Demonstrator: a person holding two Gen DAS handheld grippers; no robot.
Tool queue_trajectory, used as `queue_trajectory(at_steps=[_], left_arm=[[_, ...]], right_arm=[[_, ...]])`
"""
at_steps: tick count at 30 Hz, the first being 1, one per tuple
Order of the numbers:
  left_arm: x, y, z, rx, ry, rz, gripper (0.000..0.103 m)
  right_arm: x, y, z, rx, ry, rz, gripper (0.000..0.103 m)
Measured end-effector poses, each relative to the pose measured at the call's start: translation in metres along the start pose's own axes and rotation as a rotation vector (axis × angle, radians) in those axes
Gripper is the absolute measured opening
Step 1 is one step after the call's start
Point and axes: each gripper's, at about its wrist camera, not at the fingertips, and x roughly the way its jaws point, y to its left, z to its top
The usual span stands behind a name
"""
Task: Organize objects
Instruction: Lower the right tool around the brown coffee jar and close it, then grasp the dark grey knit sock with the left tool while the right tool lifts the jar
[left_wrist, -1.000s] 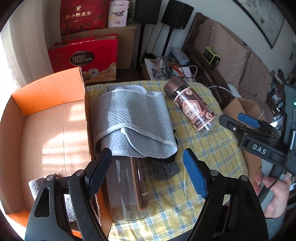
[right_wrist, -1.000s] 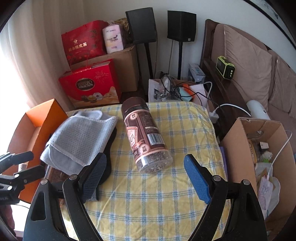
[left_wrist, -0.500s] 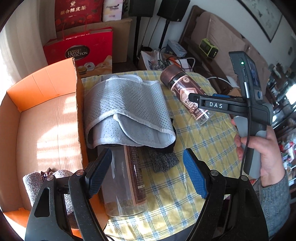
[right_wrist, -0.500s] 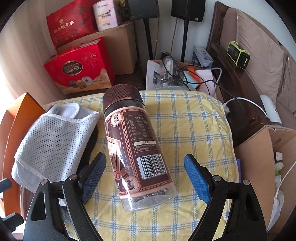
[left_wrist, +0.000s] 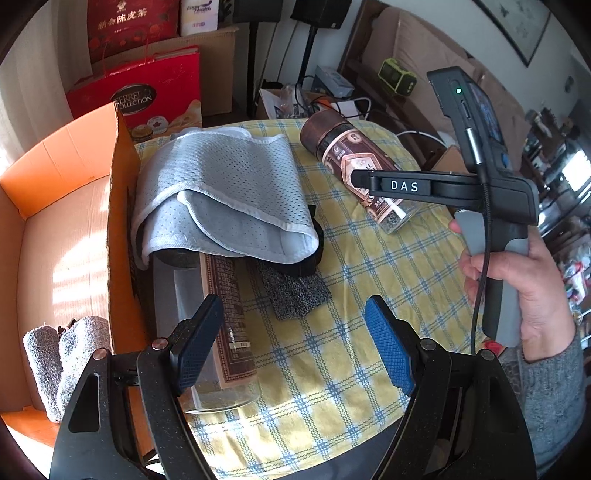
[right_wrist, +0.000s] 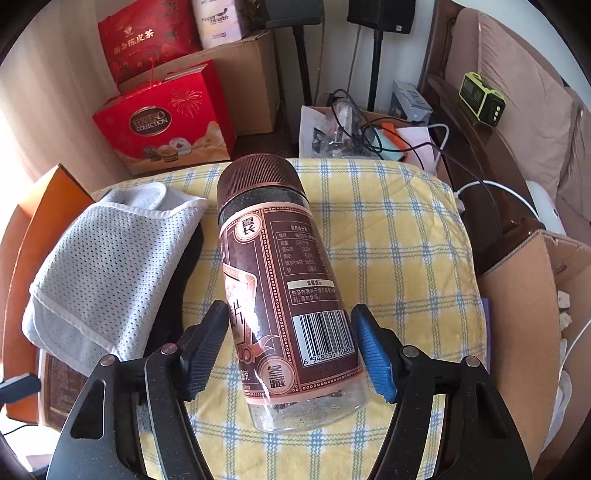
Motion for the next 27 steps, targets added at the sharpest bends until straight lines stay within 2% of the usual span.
queue_trajectory(at_steps=[6, 12, 16, 23, 24, 26, 27], left_arm=[[0.015, -0.019, -0.002, 0.014, -0.008, 0.023, 0.057], [0.041, -0.034, -0.003, 0.023, 0.014, 0.096, 0.055], [0.058, -0.043, -0.001, 0.046, 0.004, 0.205, 0.053], [0.081, -0.053, -0.001, 0.041, 0.044, 0.202, 0.053], [0.082, -0.055, -0.003, 0.055, 0.024, 0.224, 0.054], [0.082, -0.054, -0.003, 0.037, 0.005, 0.224, 0.054], [0.082, -0.052, -0.003, 0.027, -0.002, 0.229, 0.05]], right_arm=[[-0.021, -0.009, -0.024, 0.044, -0.025, 0.032, 0.069], [-0.044, -0.021, -0.049, 0.097, -0.061, 0.043, 0.068], [-0.055, -0.024, -0.066, 0.119, -0.086, 0.044, 0.068], [-0.059, -0.02, -0.081, 0.119, -0.104, 0.026, 0.068], [-0.059, -0.019, -0.082, 0.12, -0.104, 0.026, 0.068], [-0.059, -0.02, -0.083, 0.122, -0.101, 0.029, 0.068], [-0.058, -0.021, -0.085, 0.124, -0.099, 0.031, 0.068]])
